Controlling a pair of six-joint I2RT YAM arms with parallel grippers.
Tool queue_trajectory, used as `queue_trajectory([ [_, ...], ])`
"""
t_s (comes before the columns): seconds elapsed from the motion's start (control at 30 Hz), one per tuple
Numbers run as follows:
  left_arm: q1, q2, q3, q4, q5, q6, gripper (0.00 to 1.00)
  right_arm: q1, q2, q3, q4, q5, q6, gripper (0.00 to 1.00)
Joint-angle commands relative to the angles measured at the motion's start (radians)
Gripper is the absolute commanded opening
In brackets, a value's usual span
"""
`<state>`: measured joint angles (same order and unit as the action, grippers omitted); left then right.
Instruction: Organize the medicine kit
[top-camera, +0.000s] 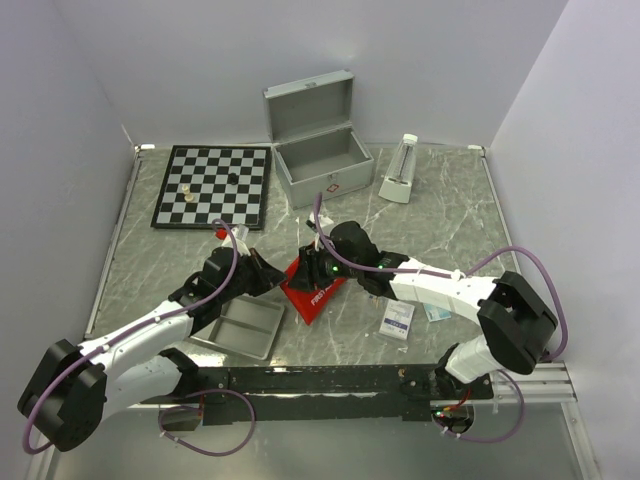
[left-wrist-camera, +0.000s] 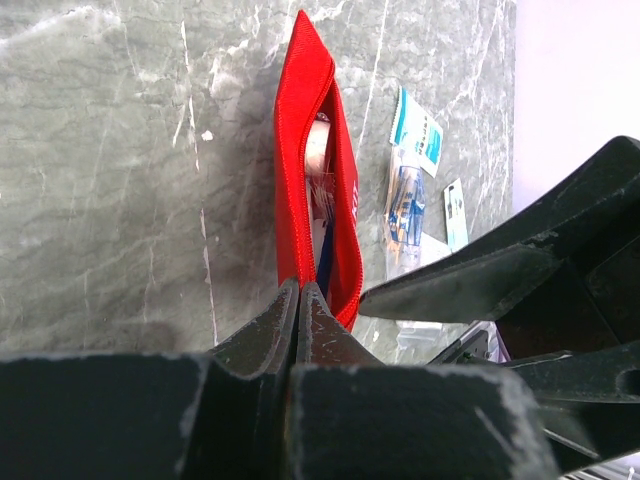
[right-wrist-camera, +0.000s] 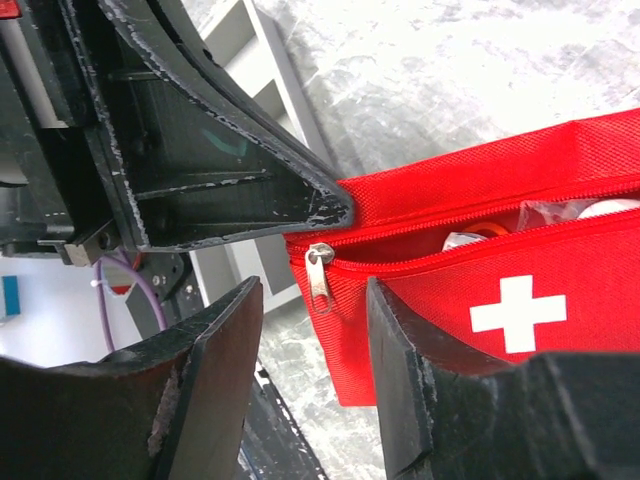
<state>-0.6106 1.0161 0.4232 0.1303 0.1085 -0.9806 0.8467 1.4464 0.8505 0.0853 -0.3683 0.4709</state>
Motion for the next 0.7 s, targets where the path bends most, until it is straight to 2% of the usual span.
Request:
queue_trajectory([
  [0.0,-0.006,-0.005,0.011,0.045,0.007,0.007,0.01,0.008,0.009,0.004,0.077,-0.050,0.021,0.50],
  [0.17,-0.008,-0.008,0.011,0.045,0.005,0.007,0.01,0.009,0.034,0.009,0.068,-0.075,0.028,0.43],
  [0.67,-0.008,-0.022,0.011,0.035,-0.004,0.007,0.01,0.011,0.035,-0.031,0.051,-0.055,0.031,0.45],
])
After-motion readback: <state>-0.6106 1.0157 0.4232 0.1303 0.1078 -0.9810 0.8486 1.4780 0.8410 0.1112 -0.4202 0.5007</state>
